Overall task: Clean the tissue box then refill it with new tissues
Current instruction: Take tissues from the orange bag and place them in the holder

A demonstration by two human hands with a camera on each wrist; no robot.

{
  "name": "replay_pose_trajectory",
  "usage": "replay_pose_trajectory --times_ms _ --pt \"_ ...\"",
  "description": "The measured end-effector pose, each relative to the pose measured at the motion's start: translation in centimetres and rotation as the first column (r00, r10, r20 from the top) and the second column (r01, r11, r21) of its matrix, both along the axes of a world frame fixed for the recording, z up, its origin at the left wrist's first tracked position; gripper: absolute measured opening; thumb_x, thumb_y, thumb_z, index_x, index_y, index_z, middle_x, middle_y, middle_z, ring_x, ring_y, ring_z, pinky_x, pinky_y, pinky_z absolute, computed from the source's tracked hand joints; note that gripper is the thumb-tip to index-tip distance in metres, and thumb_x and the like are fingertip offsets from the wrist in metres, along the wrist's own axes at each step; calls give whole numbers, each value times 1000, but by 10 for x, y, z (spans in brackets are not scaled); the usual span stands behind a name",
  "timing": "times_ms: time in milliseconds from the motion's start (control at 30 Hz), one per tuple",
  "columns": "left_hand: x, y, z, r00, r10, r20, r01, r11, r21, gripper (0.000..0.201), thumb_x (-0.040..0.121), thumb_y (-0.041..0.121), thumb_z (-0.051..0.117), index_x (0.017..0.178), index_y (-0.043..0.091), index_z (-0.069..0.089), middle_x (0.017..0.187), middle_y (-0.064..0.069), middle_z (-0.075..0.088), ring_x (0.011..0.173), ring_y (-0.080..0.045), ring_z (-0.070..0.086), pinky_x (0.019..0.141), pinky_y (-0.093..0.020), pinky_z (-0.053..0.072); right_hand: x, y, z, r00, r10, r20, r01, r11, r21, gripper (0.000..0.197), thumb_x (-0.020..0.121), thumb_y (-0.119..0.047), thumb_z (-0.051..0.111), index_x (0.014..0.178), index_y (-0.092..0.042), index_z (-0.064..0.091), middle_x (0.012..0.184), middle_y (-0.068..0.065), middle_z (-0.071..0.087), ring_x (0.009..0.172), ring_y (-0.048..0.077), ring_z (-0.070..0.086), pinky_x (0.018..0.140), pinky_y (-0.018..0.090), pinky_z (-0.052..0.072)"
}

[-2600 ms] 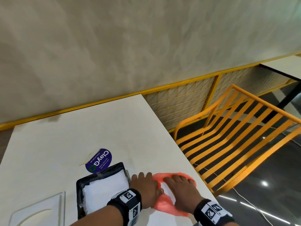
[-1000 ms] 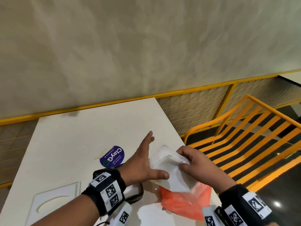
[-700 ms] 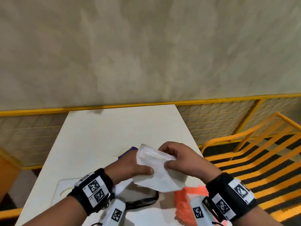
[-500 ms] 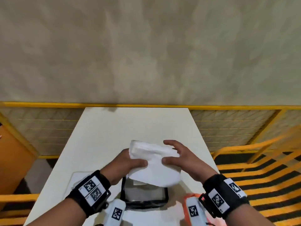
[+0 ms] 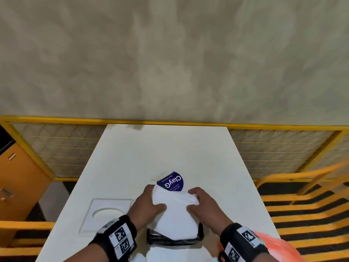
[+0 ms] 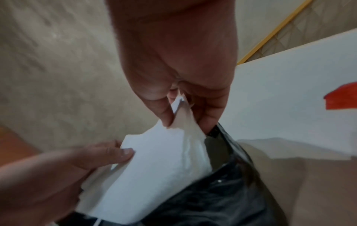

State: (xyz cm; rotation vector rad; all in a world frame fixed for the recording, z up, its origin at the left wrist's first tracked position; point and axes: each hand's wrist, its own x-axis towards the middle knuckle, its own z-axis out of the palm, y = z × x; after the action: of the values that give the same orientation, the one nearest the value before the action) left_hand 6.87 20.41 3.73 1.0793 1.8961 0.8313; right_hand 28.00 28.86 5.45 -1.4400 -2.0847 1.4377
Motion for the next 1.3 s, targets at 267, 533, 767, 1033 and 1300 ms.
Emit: replay_pose_trajectory --times_ms 267,533,767,1033,1300 --pt "17 0 -14 687 -261 -678 148 964 -221 60 86 56 50 141 40 32 128 13 58 116 -19 54 93 -41 33 -6 -4 -15 942 89 324 -186 941 283 48 88 -22 56 135 -23 45 122 1 47 110 20 55 89 26 44" --pt "11 -13 -20 425 -283 -860 458 886 -65 59 53 53 71 108 32 63 109 3 60 101 -24 57 73 -48 50 7 -20 -21 841 200 503 -488 681 545 49 62 -49 63 110 -40 60 115 -9 60 101 19 60 78 40 51" --pt "5 -13 -20 184 -453 -872 529 794 -301 35 45 58 69 57 26 70 81 6 61 91 -23 63 82 -63 48 0 -14 -34 627 127 769 -679 574 459 30 37 -19 79 61 -26 63 75 -3 56 72 23 58 60 43 45" --pt "12 -8 -13 68 -541 -838 585 702 -406 29 48 48 73 65 26 67 76 4 58 73 -23 58 81 -45 44 -2 -18 -32 593 255 764 -739 550 390 11 57 -23 70 67 -27 66 72 -8 55 71 20 58 72 45 48" --pt "23 4 -14 -20 -713 -701 562 571 -598 21 74 11 59 93 15 69 95 -11 58 74 -33 61 110 -57 20 2 -19 -35 545 371 752 -745 626 231 29 93 -22 38 103 -18 66 116 5 57 112 32 50 103 67 12"
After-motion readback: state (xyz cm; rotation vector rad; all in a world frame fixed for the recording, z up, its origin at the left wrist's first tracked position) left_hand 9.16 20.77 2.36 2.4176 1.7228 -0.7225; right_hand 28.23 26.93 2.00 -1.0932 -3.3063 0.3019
